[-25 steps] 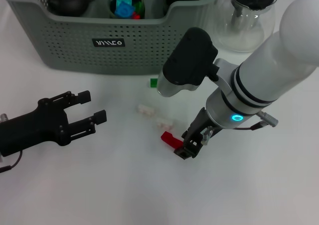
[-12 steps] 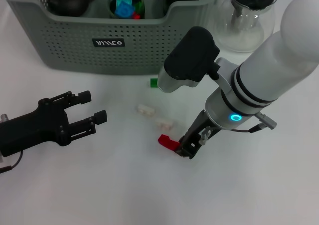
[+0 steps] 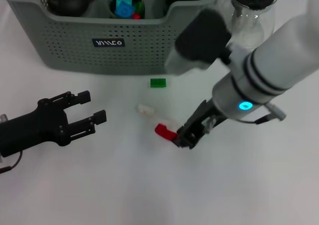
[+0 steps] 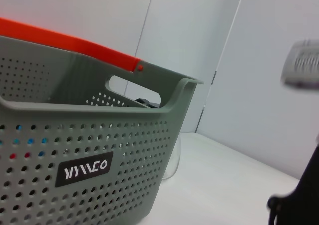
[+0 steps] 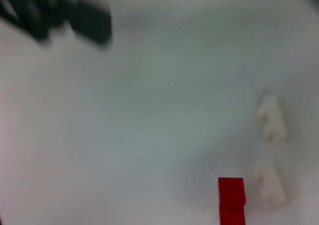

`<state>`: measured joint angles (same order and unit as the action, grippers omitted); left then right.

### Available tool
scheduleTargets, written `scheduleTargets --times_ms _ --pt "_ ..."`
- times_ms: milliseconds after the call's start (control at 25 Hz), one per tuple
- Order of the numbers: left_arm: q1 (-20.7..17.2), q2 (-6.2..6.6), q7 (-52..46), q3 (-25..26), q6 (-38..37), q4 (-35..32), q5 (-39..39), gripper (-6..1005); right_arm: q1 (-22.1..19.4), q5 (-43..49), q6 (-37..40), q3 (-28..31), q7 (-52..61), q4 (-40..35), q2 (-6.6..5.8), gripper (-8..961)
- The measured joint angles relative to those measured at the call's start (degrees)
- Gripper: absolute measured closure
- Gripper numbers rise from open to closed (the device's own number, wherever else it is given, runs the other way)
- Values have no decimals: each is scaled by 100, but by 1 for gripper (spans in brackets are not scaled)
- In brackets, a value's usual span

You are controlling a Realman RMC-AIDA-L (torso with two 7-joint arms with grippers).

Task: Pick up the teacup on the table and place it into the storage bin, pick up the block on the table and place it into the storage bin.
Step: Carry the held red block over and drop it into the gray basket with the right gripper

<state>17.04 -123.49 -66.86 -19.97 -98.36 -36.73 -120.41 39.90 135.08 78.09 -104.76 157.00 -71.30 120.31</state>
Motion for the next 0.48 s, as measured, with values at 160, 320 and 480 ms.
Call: scheduleTargets --times_ms 160,320,480 --pt "-22 0 0 15 5 0 0 275 -444 -63 663 793 -116 -1237 -7 757" --pt "-37 0 0 21 42 0 0 275 -694 -276 1112 1466 -124 -2394 -8 757" --pt "-13 1 -1 21 47 0 11 275 -454 -541 1123 2094 -180 -2921 -16 756"
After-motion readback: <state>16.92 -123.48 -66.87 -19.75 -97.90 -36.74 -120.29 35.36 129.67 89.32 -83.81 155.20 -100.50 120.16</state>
